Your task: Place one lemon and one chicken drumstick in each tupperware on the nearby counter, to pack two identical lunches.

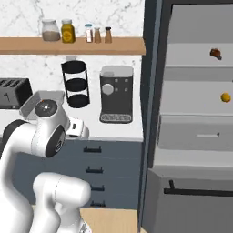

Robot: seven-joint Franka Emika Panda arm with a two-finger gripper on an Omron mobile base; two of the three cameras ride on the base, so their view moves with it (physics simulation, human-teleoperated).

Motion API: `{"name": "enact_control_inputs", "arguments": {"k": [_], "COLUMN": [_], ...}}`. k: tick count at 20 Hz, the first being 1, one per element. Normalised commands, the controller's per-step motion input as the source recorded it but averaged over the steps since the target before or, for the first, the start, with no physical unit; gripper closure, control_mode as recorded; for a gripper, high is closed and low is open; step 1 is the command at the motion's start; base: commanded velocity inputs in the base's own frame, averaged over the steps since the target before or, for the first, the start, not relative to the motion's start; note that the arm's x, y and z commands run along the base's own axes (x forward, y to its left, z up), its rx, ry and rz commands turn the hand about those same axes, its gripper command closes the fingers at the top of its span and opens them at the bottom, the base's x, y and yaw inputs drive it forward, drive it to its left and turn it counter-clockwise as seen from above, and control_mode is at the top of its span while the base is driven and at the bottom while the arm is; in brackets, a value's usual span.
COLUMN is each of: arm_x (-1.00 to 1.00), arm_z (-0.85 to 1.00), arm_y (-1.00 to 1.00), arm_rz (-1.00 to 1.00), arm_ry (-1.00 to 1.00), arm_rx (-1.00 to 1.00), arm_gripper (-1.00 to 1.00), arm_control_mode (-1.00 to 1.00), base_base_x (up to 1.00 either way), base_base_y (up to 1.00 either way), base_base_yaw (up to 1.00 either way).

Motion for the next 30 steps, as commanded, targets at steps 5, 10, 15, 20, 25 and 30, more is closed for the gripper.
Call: {"name": "enact_control_inputs", "arguments": {"k": [5,10,15,20,25,30], "arm_x": [0.00,0.00,0.00,0.00,0.00,0.00], "arm_z": [0.00,0.00,0.00,0.00,0.00,0.00], "arm_y": [0.00,0.00,0.00,0.00,0.00,0.00], "arm_rz": [0.00,0.00,0.00,0.00,0.00,0.00], "arm_ry": [0.00,0.00,0.00,0.00,0.00,0.00], "arm_rx": [0.00,0.00,0.00,0.00,0.00,0.00], "arm_gripper": [-1.00,-1.00,-1.00,-1.00,-1.00,-1.00], "arm_control_mode": [1.00,1.00,1.00,1.00,1.00,1.00], "base_base_x": [-0.25,0.35,0.52,0.56,0.66,0.59], "base_base_y": [-1.00,-0.94,-0.74,-0.26,-0.23,-0.59], "base_base_yaw": [-0.21,-0.11,-0.06,0.00,0.00,0.02]}}
